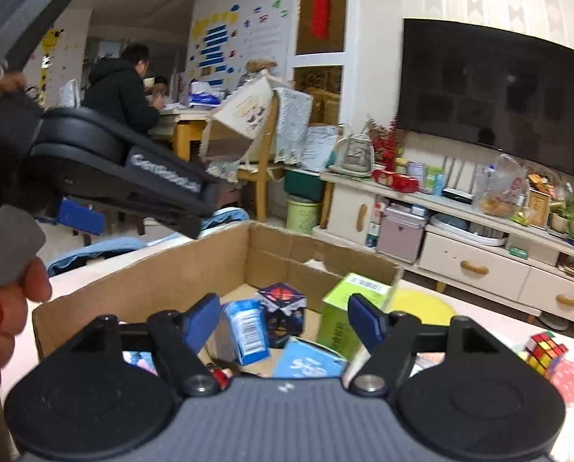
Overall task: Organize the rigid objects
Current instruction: 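Lift the small blue box with the right gripper and drop it into the cardboard box, then grasp the yellow toy with purple ball top with the right gripper and lift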
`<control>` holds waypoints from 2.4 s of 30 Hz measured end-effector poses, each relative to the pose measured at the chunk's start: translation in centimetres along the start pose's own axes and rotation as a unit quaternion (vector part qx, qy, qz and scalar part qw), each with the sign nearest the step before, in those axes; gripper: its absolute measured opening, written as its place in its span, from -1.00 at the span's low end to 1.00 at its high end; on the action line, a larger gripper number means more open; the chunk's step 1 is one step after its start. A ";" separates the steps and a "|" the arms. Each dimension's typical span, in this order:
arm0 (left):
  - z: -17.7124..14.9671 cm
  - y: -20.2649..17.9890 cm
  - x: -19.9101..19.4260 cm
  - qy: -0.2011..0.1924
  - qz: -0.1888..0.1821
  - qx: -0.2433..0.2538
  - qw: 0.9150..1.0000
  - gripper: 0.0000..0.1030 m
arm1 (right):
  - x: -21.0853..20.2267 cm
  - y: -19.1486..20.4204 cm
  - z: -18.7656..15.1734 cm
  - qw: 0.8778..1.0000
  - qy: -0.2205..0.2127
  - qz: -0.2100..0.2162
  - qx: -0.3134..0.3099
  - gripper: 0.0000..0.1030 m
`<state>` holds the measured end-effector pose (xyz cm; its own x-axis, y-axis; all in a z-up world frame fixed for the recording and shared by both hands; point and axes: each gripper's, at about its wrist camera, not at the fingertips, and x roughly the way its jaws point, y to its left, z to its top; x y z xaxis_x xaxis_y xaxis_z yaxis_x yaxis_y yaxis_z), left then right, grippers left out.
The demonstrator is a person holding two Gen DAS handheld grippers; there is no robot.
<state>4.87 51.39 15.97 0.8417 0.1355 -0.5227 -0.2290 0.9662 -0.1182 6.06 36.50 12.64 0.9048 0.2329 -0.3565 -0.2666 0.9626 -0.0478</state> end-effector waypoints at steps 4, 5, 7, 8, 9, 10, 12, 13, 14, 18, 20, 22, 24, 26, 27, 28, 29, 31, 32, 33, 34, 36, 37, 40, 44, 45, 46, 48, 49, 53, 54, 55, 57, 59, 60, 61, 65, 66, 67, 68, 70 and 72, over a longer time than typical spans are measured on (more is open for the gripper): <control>-0.2 -0.7 -0.2 0.003 -0.008 0.009 1.000 1.00 | -1.5 -1.2 -0.3 1.000 -0.007 -0.027 0.010 0.53; -0.3 -0.9 -0.2 0.004 -0.010 0.012 1.000 1.00 | -1.8 -1.6 -0.4 0.999 -0.009 -0.037 0.011 0.55; -0.5 -1.0 -0.4 0.006 -0.018 0.016 1.000 1.00 | -2.4 -2.2 -0.8 0.998 -0.009 -0.055 0.013 0.56; -0.6 -1.2 -0.4 0.008 -0.023 0.018 1.000 1.00 | -2.8 -2.6 -1.2 0.998 -0.009 -0.064 0.015 0.57; -0.7 -1.4 -0.5 0.009 -0.028 0.021 0.999 1.00 | -3.2 -2.9 -1.7 0.997 -0.007 -0.073 0.019 0.59; -0.8 -1.7 -0.5 0.009 -0.031 0.025 0.999 1.00 | -3.5 -3.4 -2.1 0.996 -0.005 -0.081 0.022 0.60; -1.0 -1.9 -0.4 0.010 -0.034 0.034 0.999 1.00 | -3.9 -4.3 -3.0 0.995 0.003 -0.094 0.027 0.62; -1.1 -2.1 -0.6 0.011 -0.037 0.037 0.999 1.00 | -4.0 -4.7 -3.4 0.994 0.008 -0.101 0.031 0.62; -1.2 -2.2 -0.6 0.011 -0.042 0.040 0.998 1.00 | -4.0 -5.1 -3.9 0.993 0.013 -0.109 0.034 0.62; -1.6 -2.9 -0.9 0.013 -0.058 0.051 0.997 1.00 | -4.4 -6.7 -5.3 0.990 0.026 -0.128 0.047 0.62; -1.7 -3.1 -0.8 0.013 -0.063 0.059 0.996 1.00 | -4.5 -7.4 -5.8 0.989 0.029 -0.137 0.051 0.63; -2.0 -3.2 -0.9 0.013 -0.072 0.063 0.995 1.00 | -4.5 -8.0 -6.2 0.988 0.033 -0.144 0.054 0.64; -2.3 -3.3 -0.9 0.017 -0.090 0.065 0.994 1.00 | -4.6 -8.7 -6.7 0.986 0.037 -0.149 0.062 0.66; -2.5 -3.5 -0.9 0.023 -0.107 0.068 0.992 1.00 | -4.6 -9.3 -7.2 0.985 0.039 -0.154 0.072 0.68; -2.7 -3.6 -0.9 0.026 -0.112 0.069 0.991 1.00 | -4.6 -9.7 -7.4 0.984 0.041 -0.156 0.077 0.70; -2.8 -3.8 -0.9 0.029 -0.115 0.071 0.990 1.00 | -4.5 -10.1 -7.6 0.983 0.042 -0.158 0.081 0.70; -2.9 -3.9 -1.0 0.031 -0.117 0.074 0.990 1.00 | -4.4 -10.5 -7.7 0.983 0.043 -0.159 0.084 0.70; -3.0 -4.1 -1.2 0.032 -0.121 0.081 0.989 1.00 | -4.2 -11.2 -7.9 0.982 0.043 -0.163 0.088 0.70; -3.0 -4.2 -1.2 0.032 -0.122 0.086 0.988 1.00 | -4.0 -11.5 -7.9 0.981 0.044 -0.165 0.091 0.71; -3.0 -4.2 -1.2 0.031 -0.121 0.090 0.988 1.00 | -3.7 -12.0 -7.9 0.981 0.044 -0.164 0.096 0.72; -3.1 -4.3 -1.3 0.031 -0.120 0.093 0.988 1.00 | -3.5 -12.4 -8.0 0.980 0.045 -0.163 0.101 0.73; -3.0 -4.2 -1.3 0.031 -0.123 0.098 0.987 1.00 | -2.8 -13.3 -8.1 0.979 0.049 -0.157 0.121 0.80; -3.0 -4.1 -1.3 0.032 -0.125 0.101 0.987 1.00 | -2.5 -13.9 -8.1 0.978 0.051 -0.151 0.137 0.81; -3.1 -4.3 -1.3 0.034 -0.126 0.111 0.985 1.00 | -1.3 -15.7 -8.3 0.971 0.052 -0.129 0.194 0.83; -3.2 -4.5 -1.1 0.040 -0.128 0.123 0.983 1.00 | 0.8 -17.9 -8.5 0.957 0.054 -0.104 0.267 0.83; -3.2 -4.5 -1.0 0.042 -0.129 0.125 0.983 1.00 | 1.4 -18.5 -8.5 0.951 0.054 -0.095 0.291 0.83; -3.2 -4.4 -1.0 0.044 -0.130 0.126 0.982 1.00 | 2.0 -19.1 -8.6 0.944 0.054 -0.086 0.315 0.83; -3.2 -4.3 -1.0 0.047 -0.133 0.128 0.982 1.00 | 2.9 -20.2 -8.9 0.927 0.051 -0.071 0.364 0.83; -3.2 -4.2 -0.9 0.048 -0.134 0.128 0.982 1.00 | 3.2 -20.7 -9.0 0.918 0.049 -0.064 0.388 0.83; -3.2 -4.1 -0.9 0.050 -0.137 0.135 0.980 1.00 | 4.2 -22.5 -9.6 0.881 0.036 -0.040 0.470 0.82; -3.2 -4.1 -0.8 0.050 -0.137 0.137 0.980 1.00 | 4.3 -22.8 -9.6 0.876 0.033 -0.035 0.480 0.81; -3.2 -4.1 -0.8 0.051 -0.137 0.138 0.980 1.00 | 4.4 -23.0 -9.6 0.873 0.031 -0.033 0.486 0.79; -3.3 -4.1 -0.7 0.053 -0.136 0.140 0.979 1.00 | 4.8 -23.0 -9.5 0.871 0.036 -0.034 0.489 0.63; -3.4 -4.3 -0.6 0.054 -0.136 0.144 0.979 1.00 | 5.0 -23.0 -9.7 0.868 0.043 -0.038 0.493 0.42; -3.4 -4.3 -0.5 0.054 -0.136 0.146 0.978 1.00 | 5.2 -23.1 -9.9 0.865 0.048 -0.039 0.499 0.28; -3.5 -4.3 -0.5 0.055 -0.135 0.148 0.978 1.00 | 5.3 -23.1 -10.2 0.861 0.052 -0.037 0.505 0.21; -3.5 -4.7 -0.5 0.057 -0.134 0.153 0.978 1.00 | 4.5 -23.4 -10.8 0.852 0.035 -0.037 0.522 0.01; -3.5 -4.7 -0.5 0.057 -0.133 0.154 0.977 1.00 | 4.3 -23.6 -10.9 0.849 0.032 -0.039 0.526 -0.01; -3.5 -4.9 -0.5 0.056 -0.134 0.154 0.977 1.00 | 3.9 -23.7 -11.0 0.848 0.031 -0.040 0.527 -0.01; -3.6 -5.0 -0.5 0.056 -0.134 0.155 0.977 1.00 | 3.4 -23.8 -11.1 0.850 0.030 -0.041 0.525 -0.02; -3.7 -5.2 -0.4 0.057 -0.134 0.156 0.977 1.00 | 2.5 -24.0 -11.1 0.854 0.026 -0.043 0.518 -0.06; -3.8 -5.5 -0.3 0.059 -0.134 0.157 0.977 1.00 | 1.1 -24.1 -11.1 0.860 0.023 -0.046 0.507 -0.11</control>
<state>3.97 45.19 13.56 0.7847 -0.1405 -0.6037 0.1690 0.9856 -0.0096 9.79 12.07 3.07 0.8863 0.1661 -0.4323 0.2533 0.6076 0.7528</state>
